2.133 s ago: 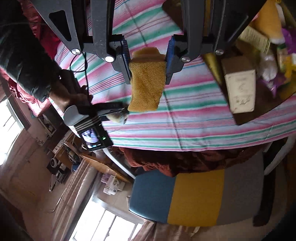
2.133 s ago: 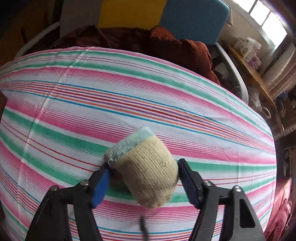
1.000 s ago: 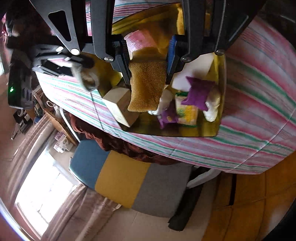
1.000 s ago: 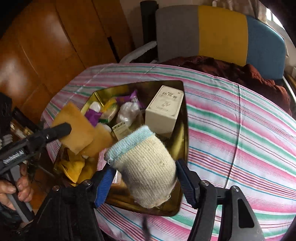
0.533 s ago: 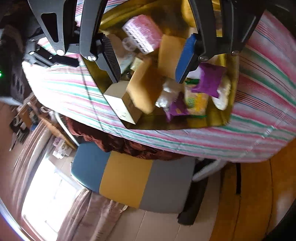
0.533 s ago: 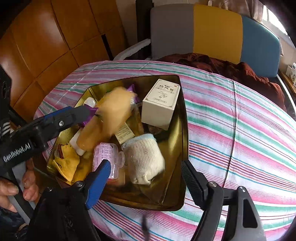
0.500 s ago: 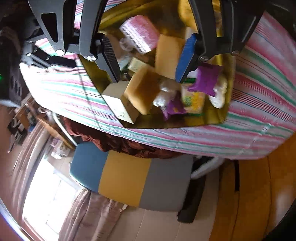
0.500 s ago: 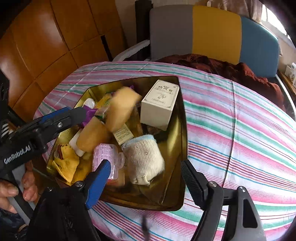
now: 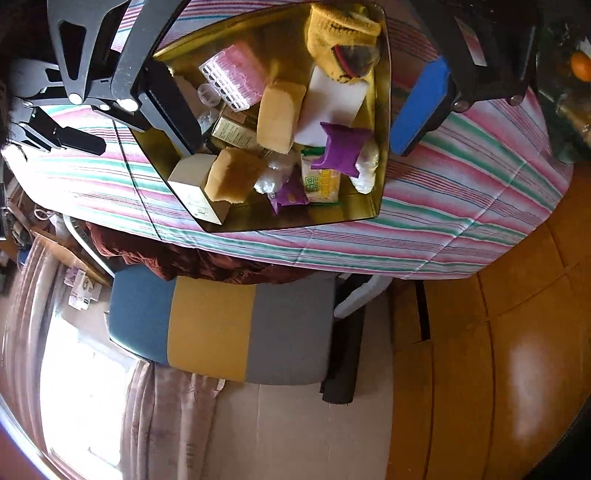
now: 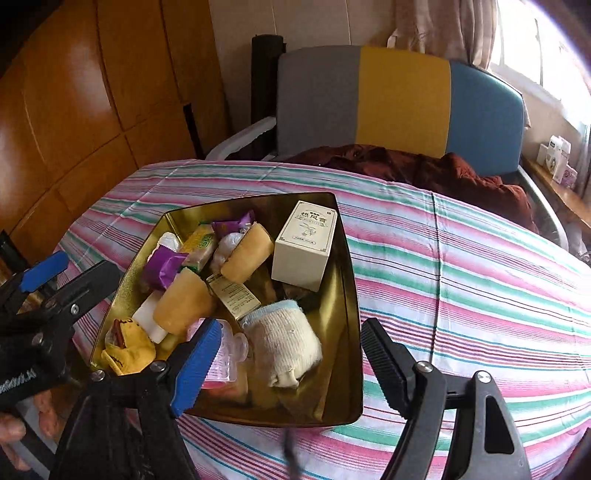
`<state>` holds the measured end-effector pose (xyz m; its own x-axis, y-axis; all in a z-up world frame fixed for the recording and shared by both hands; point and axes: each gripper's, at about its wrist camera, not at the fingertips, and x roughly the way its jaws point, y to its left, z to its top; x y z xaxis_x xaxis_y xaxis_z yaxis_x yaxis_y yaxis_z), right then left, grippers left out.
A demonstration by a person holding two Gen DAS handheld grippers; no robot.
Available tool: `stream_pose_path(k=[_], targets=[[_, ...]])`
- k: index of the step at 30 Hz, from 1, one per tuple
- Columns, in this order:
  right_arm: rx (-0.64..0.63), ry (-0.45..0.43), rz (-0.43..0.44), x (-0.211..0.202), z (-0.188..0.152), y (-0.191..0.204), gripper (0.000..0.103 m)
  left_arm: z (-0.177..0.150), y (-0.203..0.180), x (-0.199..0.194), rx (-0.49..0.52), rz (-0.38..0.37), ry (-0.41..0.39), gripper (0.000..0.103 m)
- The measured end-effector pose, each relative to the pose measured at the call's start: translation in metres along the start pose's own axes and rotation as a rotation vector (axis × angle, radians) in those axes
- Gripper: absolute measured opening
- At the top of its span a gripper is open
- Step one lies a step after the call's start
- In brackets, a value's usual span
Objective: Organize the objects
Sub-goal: 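Carry the sponge and sock over the tray and open both grippers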
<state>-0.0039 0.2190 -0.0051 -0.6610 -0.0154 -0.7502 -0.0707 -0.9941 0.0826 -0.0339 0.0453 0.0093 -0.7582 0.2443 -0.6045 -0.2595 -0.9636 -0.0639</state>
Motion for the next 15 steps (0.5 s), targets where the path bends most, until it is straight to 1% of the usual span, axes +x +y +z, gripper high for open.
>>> stream_pose_path(k=[9,13,15], targets=[[0.005,-0.009,-0.003,-0.003,-0.006,0.003,0.080,-0.014,0.005,-0.009,-0.035,0.070,0.032,0.103],[0.004,-0.015,-0.002,-0.005,-0.007,0.003,0.080,-0.017,0.005,-0.010,-0.032,0.146,0.036,0.103],[0.001,-0.023,-0.009,-0.007,-0.007,0.004,0.080,-0.019,0.006,-0.011,-0.036,0.131,0.038,0.103]])
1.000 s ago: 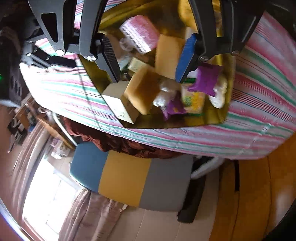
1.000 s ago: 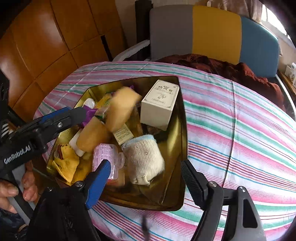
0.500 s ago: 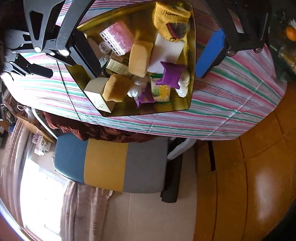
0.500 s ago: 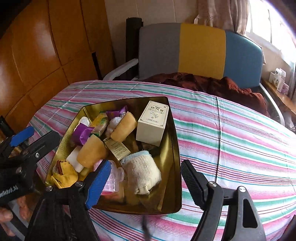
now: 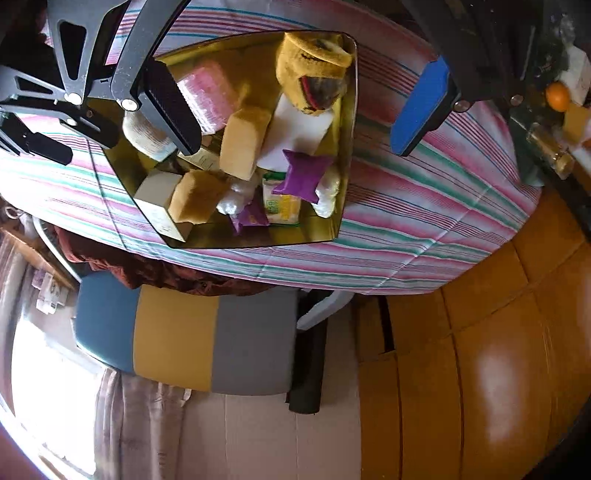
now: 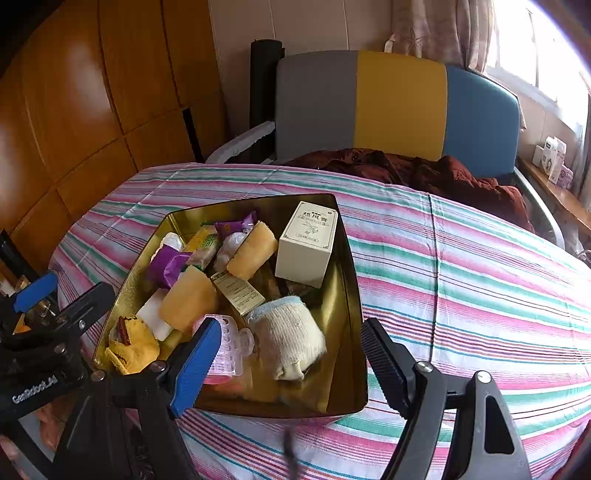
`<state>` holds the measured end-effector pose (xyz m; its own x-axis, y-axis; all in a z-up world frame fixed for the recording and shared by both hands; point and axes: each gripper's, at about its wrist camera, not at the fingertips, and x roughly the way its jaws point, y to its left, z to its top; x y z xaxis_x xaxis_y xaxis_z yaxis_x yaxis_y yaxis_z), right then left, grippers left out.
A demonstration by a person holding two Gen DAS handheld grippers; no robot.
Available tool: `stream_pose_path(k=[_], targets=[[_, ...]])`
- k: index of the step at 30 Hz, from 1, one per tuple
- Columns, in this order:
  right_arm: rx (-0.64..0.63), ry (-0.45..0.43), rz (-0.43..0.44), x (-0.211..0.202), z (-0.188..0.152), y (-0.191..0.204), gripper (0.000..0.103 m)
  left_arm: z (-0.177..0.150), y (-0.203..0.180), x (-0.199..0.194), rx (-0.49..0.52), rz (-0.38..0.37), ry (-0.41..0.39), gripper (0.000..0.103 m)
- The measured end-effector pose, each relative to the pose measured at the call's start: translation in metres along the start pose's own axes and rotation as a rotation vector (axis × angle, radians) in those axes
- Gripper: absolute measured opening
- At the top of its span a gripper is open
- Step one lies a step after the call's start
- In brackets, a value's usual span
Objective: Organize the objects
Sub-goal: 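Carry the sponge and sock over the tray and open both grippers, then withdraw both tools from the tray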
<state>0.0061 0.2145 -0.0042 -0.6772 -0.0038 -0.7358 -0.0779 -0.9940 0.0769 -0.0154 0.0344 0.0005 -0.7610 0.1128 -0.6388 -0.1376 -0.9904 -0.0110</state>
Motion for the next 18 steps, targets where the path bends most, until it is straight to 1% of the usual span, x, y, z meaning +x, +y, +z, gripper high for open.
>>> stream_pose_path(k=[5,9,13,18], targets=[[-0.008,-0.031,-0.026,-0.0058,-0.0005,0.0011,0.080,-0.0034,0.0045,-0.0022,-0.027,-0.020,0.007,0.103],[-0.006,-0.038,-0.035,-0.0067,-0.0001,0.0011,0.080,-0.0039,0.0059,-0.0014,-0.041,-0.016,0.008,0.103],[-0.003,-0.030,-0.036,-0.0045,-0.0004,0.0003,0.080,-0.0077,0.0066,-0.0089,-0.044,0.012,-0.061,0.103],[-0.003,-0.024,-0.033,-0.0012,-0.0009,0.0005,0.080,-0.0053,0.0092,-0.0077,-0.054,0.010,-0.058,0.103]])
